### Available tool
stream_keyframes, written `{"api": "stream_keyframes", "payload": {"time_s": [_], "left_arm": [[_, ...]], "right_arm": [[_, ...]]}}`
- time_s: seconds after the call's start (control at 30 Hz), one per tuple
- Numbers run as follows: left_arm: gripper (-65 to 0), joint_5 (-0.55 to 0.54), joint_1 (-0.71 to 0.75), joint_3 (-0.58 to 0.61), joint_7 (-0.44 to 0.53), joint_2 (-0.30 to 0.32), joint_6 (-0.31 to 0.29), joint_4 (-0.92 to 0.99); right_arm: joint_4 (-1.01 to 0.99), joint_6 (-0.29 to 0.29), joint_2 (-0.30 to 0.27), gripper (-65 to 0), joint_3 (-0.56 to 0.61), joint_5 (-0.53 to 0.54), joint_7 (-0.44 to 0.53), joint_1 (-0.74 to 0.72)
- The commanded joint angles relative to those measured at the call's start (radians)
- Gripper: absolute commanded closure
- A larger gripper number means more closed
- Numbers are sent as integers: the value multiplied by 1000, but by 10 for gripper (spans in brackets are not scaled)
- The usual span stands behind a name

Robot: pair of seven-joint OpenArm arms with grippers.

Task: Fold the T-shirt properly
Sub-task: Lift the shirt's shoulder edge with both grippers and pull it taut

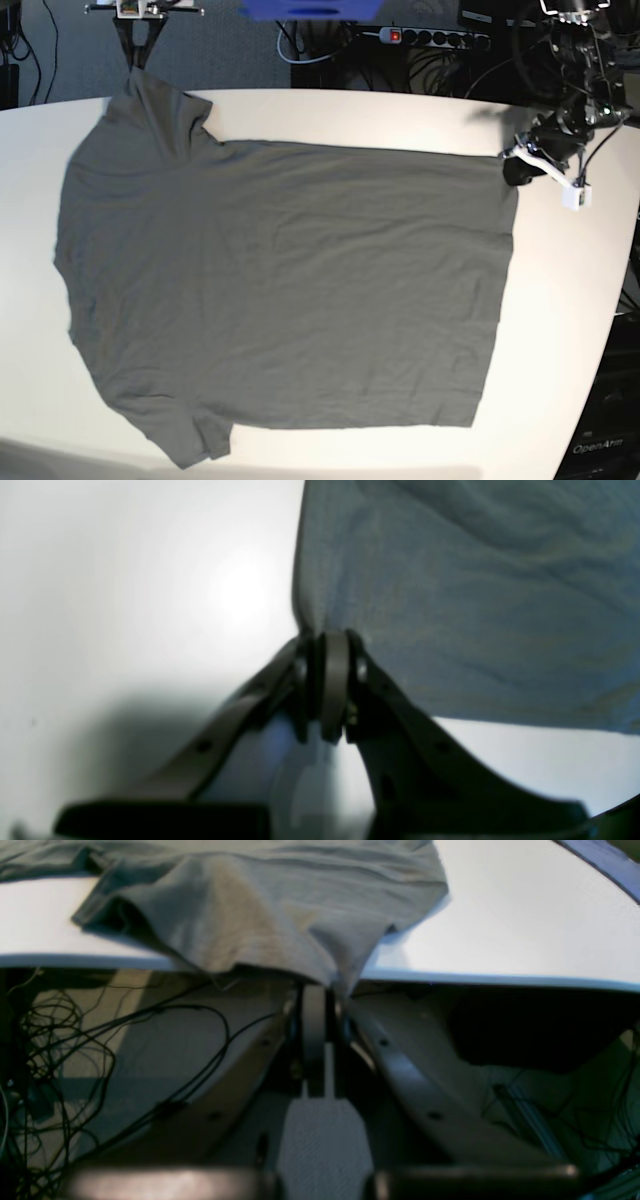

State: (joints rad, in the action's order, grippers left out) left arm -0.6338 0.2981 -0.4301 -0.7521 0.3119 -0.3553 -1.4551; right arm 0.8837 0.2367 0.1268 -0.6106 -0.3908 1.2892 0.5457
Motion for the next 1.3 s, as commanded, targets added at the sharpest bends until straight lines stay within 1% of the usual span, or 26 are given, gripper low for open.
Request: {"api": "stream_keyframes", "payload": {"time_s": [0.0, 0.07, 0.27, 0.4, 0.57, 0.63, 0.73, 0.87, 0.9, 0.97, 1.03, 1.1, 1.13, 1.2, 1.27], "left_arm": [[-26, 44, 17, -2, -51, 7, 23, -2], [-26, 44, 20, -2, -50, 7, 23, -3], [-26, 44, 59, -9, -40, 7, 23, -66], [-26, 44, 85, -11, -40, 8, 23, -100], [-26, 44, 117, -13, -40, 14, 23, -117], [-26, 44, 132, -19, -40, 14, 23, -141], [-26, 44, 161, -57, -40, 8, 23, -174], [-26, 42, 178, -68, -43, 8, 22, -192], [-26, 42, 180, -68, -45, 8, 15, -197], [-26, 42, 204, -71, -43, 8, -40, -210], [-26, 42, 220, -106, -50, 5, -86, -221], [-26, 50, 224, -143, -51, -18, -113, -224], [-26, 53, 224, -158, -51, -29, -121, -224], [-26, 53, 224, -175, -53, -30, -126, -224], [-26, 55, 232, -178, -53, -32, -126, -224]], "right_arm": [[9, 2, -6, -7, -5, 13, 46, 14], [9, 2, -6, -7, -5, 14, 69, 21], [10, 2, -6, -7, -5, 17, 69, 41], [10, 5, -8, -7, -4, 76, 69, 43], [12, 6, -13, -7, -4, 89, 73, 46], [25, 6, -13, -7, -4, 92, 73, 61], [85, 6, -11, -7, 14, 131, 73, 96], [125, 3, -9, -7, 30, 131, 73, 121], [127, 3, -9, -7, 30, 131, 73, 123], [127, 3, -9, -7, 27, 131, 73, 132], [128, 3, -9, -7, 30, 131, 73, 149], [128, 3, -9, -7, 30, 131, 74, 155], [128, 3, -11, -7, 30, 132, 74, 155], [140, 3, -11, -7, 30, 138, 74, 156], [164, 6, -11, -7, 31, 171, 74, 173]]}}
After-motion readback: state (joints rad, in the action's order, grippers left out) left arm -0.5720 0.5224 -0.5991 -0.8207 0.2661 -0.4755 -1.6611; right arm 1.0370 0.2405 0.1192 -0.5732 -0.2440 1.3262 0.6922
